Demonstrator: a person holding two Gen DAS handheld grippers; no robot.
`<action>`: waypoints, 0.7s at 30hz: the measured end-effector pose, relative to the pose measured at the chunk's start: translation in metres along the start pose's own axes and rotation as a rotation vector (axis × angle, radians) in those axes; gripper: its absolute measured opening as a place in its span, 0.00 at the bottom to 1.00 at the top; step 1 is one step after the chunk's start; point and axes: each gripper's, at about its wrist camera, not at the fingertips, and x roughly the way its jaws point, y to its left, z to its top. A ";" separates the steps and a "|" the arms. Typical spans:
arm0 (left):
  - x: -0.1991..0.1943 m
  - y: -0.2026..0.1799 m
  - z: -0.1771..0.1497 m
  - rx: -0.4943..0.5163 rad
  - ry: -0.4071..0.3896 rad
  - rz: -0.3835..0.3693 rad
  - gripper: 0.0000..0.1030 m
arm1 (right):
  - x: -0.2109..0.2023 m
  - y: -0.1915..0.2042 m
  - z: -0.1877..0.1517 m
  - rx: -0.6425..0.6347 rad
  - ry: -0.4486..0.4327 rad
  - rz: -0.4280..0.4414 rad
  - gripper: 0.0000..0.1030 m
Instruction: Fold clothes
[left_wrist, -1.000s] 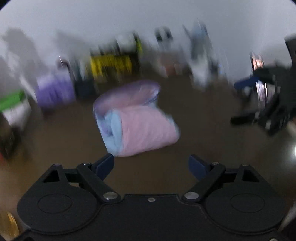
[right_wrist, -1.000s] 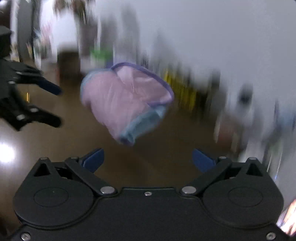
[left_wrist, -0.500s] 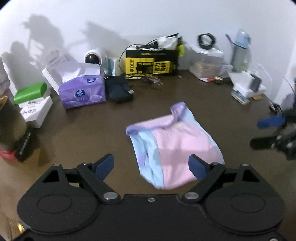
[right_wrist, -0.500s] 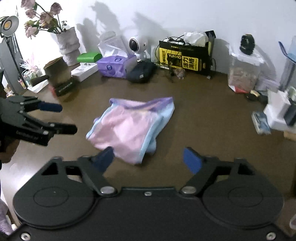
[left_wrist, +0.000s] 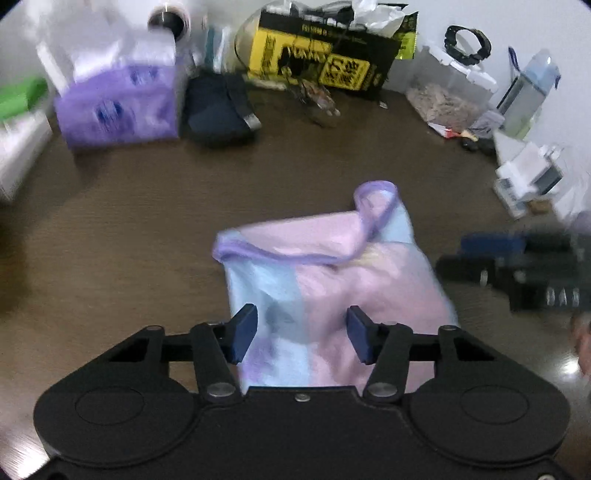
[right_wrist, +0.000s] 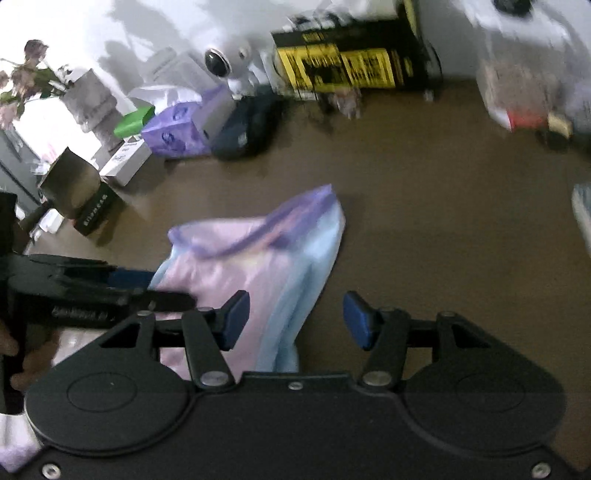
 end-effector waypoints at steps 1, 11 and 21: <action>-0.001 -0.001 0.002 0.028 -0.004 0.011 0.53 | 0.005 0.005 0.006 -0.072 -0.005 -0.012 0.60; 0.018 -0.036 0.051 0.746 0.043 0.014 0.56 | 0.054 0.034 0.050 -0.695 0.051 -0.022 0.61; 0.053 -0.054 0.051 0.845 0.075 -0.079 0.63 | 0.063 0.002 0.064 -0.418 0.045 0.119 0.02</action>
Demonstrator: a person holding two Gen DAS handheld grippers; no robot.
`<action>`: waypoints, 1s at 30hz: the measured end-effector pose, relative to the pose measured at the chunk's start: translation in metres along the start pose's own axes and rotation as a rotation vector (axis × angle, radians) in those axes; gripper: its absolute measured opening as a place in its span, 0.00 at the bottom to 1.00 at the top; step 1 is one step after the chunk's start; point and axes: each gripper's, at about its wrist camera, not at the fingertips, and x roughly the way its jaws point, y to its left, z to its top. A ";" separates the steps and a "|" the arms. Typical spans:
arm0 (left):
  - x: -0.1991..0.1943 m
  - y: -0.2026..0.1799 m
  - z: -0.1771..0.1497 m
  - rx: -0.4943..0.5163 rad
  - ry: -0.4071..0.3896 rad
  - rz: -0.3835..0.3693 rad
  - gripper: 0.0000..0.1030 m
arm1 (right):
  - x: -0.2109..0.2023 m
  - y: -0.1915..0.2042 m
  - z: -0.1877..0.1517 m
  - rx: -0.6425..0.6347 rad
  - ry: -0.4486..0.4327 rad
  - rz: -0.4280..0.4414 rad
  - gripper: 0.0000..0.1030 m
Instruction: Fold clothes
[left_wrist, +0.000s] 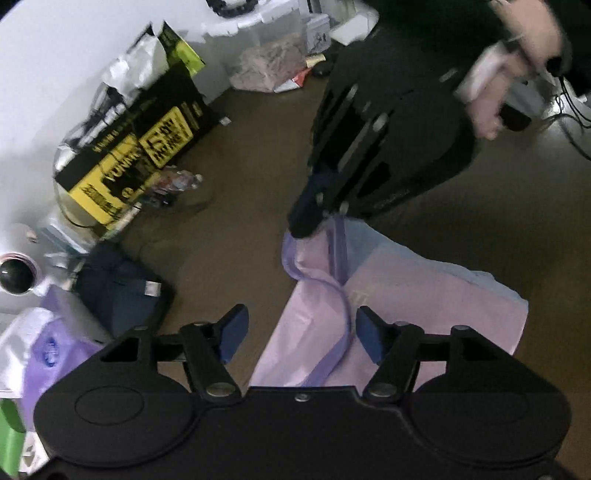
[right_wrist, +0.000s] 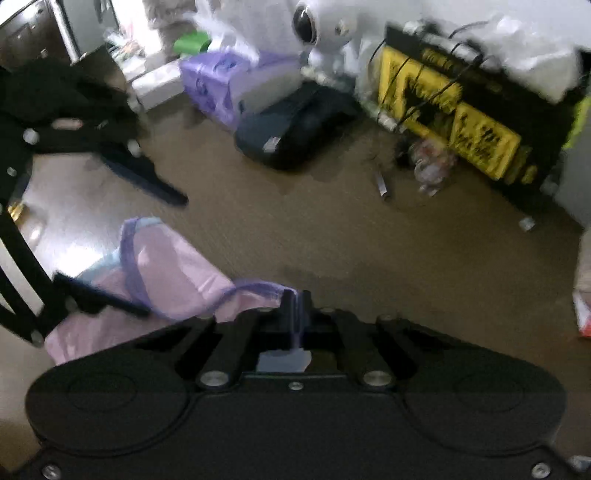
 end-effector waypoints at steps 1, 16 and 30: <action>0.002 0.000 0.000 0.003 0.008 0.002 0.63 | -0.010 0.003 -0.004 0.005 -0.048 -0.006 0.02; -0.040 0.015 0.012 -0.039 -0.236 0.104 0.04 | -0.128 0.036 -0.019 -0.037 -0.286 -0.090 0.02; -0.205 0.034 0.087 0.081 -0.562 0.383 0.04 | -0.228 0.061 0.018 -0.292 -0.403 -0.314 0.02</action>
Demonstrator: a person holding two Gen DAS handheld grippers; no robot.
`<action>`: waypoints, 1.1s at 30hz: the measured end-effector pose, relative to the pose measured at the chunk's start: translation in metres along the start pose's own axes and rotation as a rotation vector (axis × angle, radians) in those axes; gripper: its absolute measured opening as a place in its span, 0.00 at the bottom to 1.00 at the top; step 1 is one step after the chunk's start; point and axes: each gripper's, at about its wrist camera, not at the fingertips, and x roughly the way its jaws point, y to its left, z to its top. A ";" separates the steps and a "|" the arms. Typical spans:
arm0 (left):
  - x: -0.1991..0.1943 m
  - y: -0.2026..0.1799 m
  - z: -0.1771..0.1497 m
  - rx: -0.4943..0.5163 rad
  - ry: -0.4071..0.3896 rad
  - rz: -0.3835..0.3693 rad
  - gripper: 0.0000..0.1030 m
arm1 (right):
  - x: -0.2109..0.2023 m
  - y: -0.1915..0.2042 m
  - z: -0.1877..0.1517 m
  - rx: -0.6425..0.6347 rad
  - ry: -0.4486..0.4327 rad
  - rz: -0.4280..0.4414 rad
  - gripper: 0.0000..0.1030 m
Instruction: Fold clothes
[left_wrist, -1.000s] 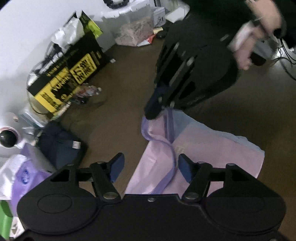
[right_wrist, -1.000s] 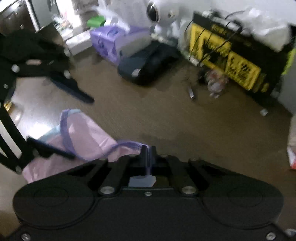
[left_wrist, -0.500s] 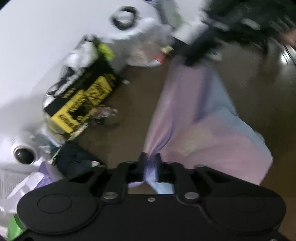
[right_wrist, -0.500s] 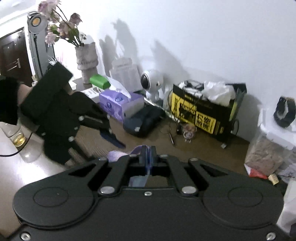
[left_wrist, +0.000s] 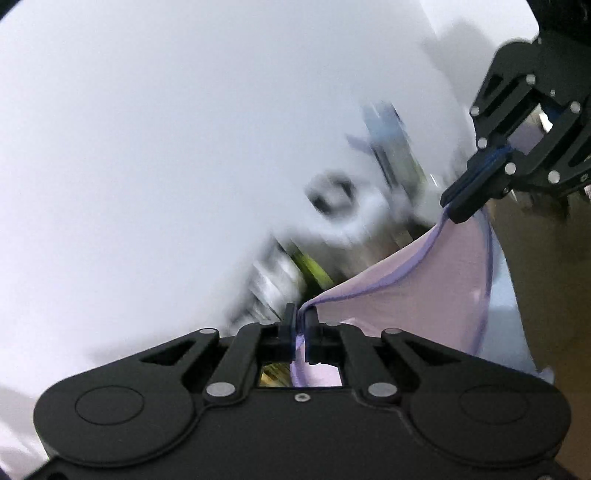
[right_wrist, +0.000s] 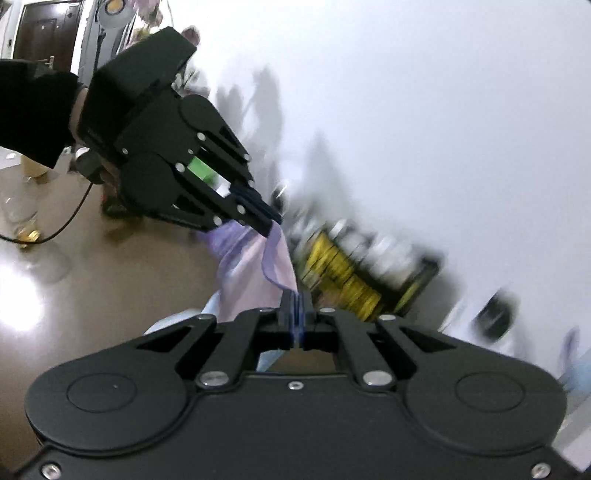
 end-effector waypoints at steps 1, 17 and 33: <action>-0.010 0.004 0.009 0.009 -0.023 0.020 0.04 | -0.008 -0.005 0.010 -0.013 -0.024 -0.016 0.02; -0.212 0.012 0.150 0.130 -0.414 0.232 0.04 | -0.201 0.002 0.142 -0.200 -0.368 -0.278 0.02; -0.243 0.021 0.206 0.198 -0.331 0.135 0.04 | -0.267 -0.030 0.217 -0.236 -0.338 -0.252 0.02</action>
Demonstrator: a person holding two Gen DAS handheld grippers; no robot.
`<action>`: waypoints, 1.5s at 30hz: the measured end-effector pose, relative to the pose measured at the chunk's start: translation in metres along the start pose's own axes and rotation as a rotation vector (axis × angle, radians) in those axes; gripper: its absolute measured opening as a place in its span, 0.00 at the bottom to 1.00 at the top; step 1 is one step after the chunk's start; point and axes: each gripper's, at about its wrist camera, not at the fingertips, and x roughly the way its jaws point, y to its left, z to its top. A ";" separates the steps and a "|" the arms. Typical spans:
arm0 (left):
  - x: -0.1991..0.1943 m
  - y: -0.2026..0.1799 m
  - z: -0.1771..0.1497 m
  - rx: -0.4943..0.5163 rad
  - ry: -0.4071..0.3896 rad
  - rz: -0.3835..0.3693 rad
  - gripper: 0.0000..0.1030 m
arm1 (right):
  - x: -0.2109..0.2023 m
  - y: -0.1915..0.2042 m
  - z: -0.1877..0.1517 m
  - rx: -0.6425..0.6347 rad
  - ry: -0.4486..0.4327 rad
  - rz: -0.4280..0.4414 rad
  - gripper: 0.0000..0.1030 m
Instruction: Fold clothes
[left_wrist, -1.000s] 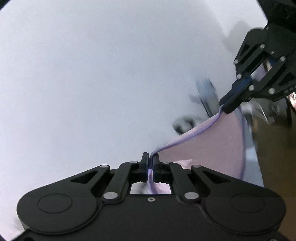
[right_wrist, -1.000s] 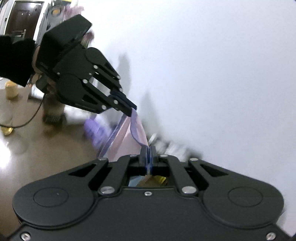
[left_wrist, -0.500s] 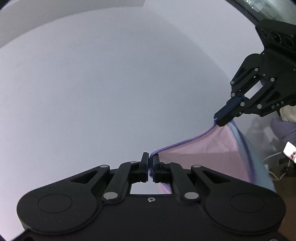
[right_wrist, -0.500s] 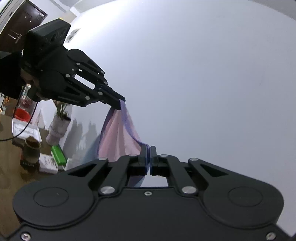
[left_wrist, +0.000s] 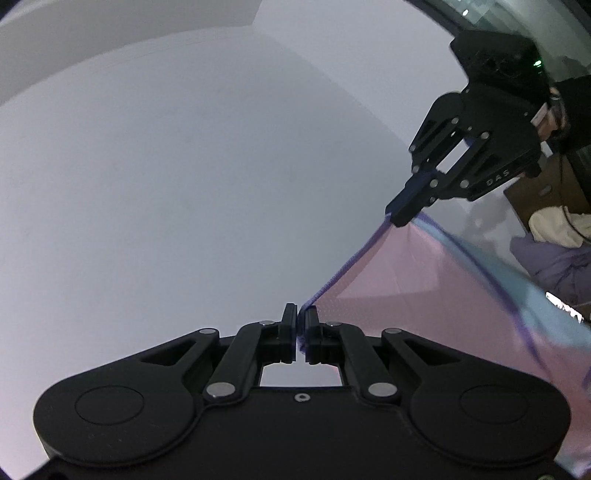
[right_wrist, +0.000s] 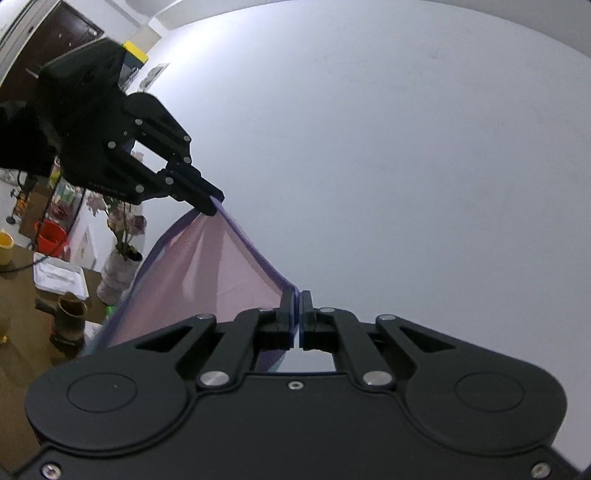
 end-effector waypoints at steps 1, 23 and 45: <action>0.013 -0.006 -0.010 -0.006 0.034 -0.003 0.04 | 0.001 0.001 -0.002 0.002 0.004 0.000 0.02; 0.029 -0.296 -0.269 -0.327 0.711 -0.222 0.90 | 0.072 0.212 -0.330 0.349 0.675 0.262 0.85; 0.036 -0.382 -0.312 -0.500 0.809 -0.623 0.47 | 0.003 0.285 -0.392 0.680 0.874 0.344 0.62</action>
